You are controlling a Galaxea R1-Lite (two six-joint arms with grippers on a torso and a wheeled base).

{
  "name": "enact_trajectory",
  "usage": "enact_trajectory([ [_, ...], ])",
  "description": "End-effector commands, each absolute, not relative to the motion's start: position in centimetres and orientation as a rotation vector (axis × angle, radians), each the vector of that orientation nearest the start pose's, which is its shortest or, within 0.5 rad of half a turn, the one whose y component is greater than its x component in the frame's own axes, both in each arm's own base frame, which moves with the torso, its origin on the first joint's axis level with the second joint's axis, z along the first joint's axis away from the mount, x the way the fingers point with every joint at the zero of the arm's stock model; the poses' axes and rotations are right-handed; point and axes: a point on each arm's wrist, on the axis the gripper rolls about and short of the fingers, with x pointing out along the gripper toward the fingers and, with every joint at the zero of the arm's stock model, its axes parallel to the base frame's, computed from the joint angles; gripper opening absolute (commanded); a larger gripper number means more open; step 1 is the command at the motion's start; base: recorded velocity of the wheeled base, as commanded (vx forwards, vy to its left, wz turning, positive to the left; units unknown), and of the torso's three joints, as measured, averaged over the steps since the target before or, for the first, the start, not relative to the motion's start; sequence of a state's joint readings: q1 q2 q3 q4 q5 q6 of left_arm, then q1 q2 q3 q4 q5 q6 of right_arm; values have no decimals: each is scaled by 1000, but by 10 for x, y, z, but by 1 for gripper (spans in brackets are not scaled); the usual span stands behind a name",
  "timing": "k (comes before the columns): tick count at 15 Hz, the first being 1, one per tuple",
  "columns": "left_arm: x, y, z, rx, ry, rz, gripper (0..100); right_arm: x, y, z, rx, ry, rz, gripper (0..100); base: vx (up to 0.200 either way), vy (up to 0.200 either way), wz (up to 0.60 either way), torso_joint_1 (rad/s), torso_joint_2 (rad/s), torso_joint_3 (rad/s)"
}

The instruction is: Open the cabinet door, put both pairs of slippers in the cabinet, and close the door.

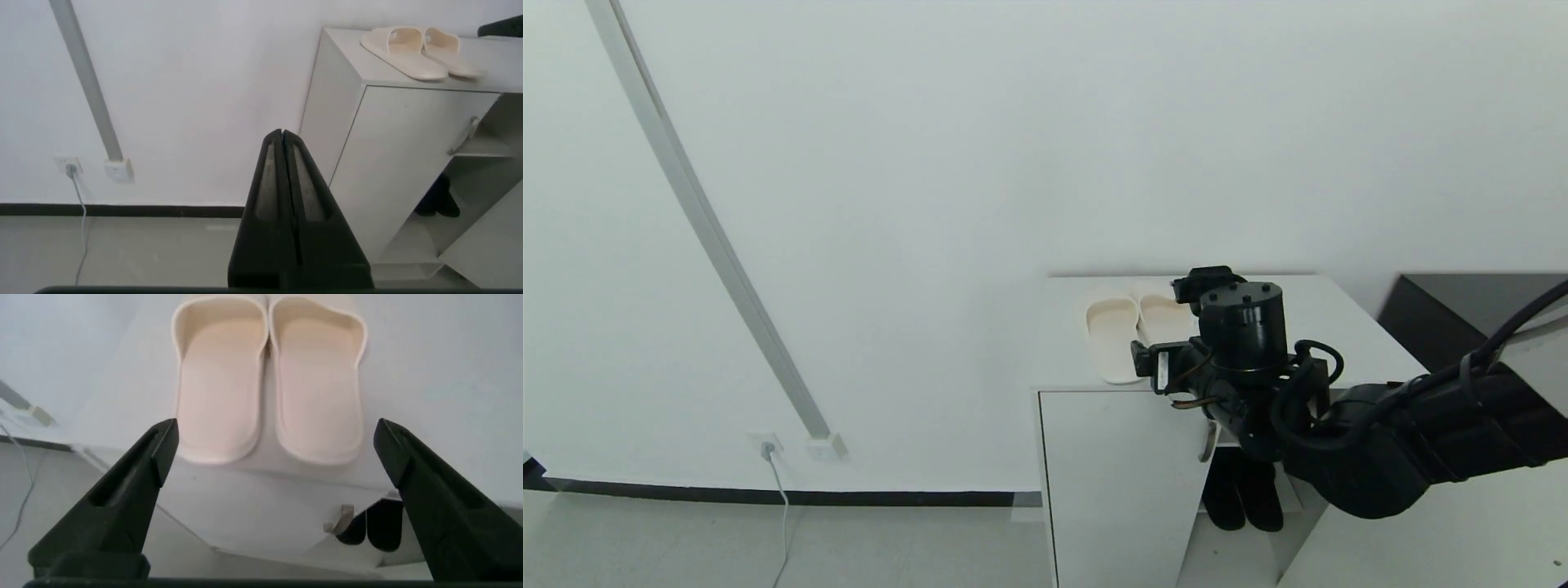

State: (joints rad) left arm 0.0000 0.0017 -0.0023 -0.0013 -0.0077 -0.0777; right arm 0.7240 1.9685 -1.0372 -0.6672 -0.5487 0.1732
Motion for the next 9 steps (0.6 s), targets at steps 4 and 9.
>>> enact_trajectory([
  [4, -23, 0, 77, -78, -1, -6, 0, 299, 250, 120, -1, 256, 167, 100, 200, 0, 0, 6, 2, 0],
  [9, -23, 0, 76, -81, -1, -5, 0, 313, 256, 93, 11, 260, 228, 100, 80, 0, 0, 1, 1, -1],
])
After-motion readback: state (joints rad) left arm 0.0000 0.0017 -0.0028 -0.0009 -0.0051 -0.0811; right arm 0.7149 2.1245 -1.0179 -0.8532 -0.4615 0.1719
